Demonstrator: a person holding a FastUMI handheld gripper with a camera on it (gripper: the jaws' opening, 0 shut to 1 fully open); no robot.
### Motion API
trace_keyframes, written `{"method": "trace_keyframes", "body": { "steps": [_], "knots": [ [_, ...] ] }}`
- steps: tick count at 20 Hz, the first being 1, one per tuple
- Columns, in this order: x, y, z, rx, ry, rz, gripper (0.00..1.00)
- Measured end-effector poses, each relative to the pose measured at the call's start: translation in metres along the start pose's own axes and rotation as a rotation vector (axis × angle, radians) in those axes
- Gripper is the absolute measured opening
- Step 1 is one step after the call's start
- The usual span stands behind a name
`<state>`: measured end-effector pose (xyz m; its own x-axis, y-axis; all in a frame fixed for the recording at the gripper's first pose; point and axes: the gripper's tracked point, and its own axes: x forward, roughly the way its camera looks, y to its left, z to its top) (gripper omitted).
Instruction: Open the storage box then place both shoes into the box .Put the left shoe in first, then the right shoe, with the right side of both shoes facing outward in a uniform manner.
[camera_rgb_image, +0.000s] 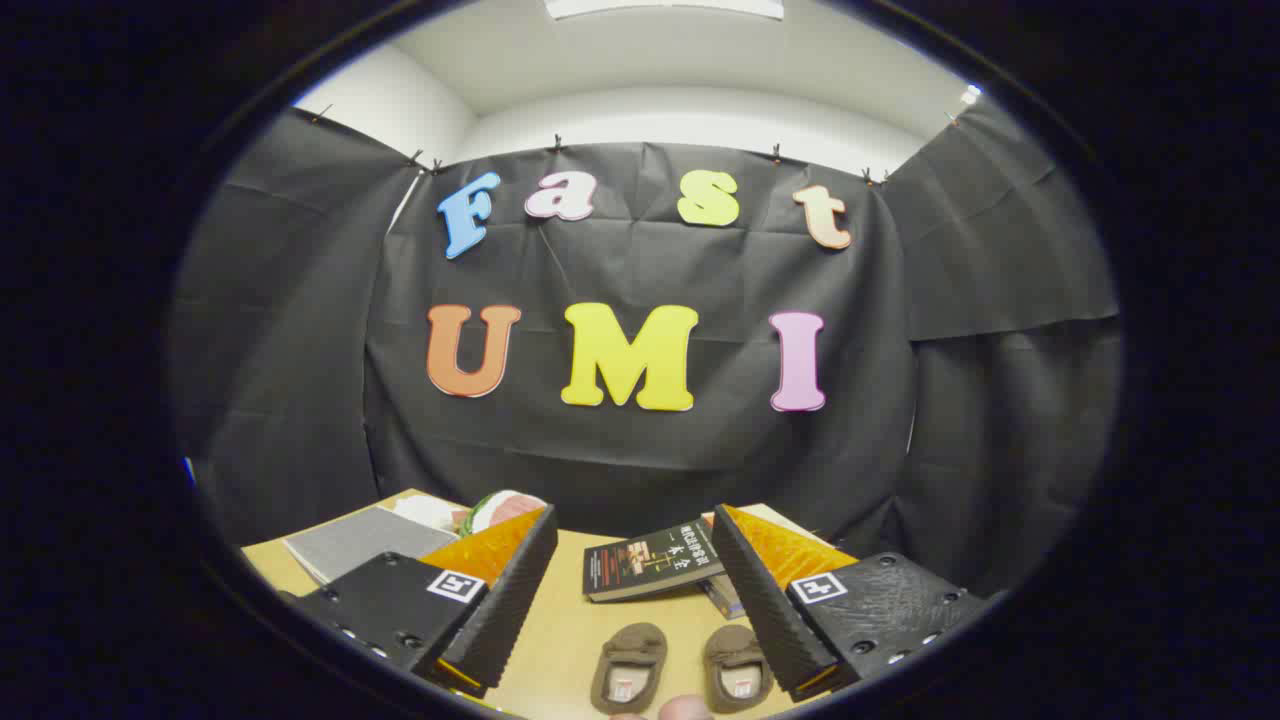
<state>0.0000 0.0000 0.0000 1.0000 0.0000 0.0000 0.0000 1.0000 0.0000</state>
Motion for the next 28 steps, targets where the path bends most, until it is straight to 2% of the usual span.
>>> {"method": "trace_keyframes", "body": {
  "steps": [22,28],
  "knots": [
    [-0.003,-0.002,-0.002,-0.009,0.016,0.095,0.95],
    [0.012,0.027,-0.022,0.043,0.062,0.213,0.95]
  ]
}}
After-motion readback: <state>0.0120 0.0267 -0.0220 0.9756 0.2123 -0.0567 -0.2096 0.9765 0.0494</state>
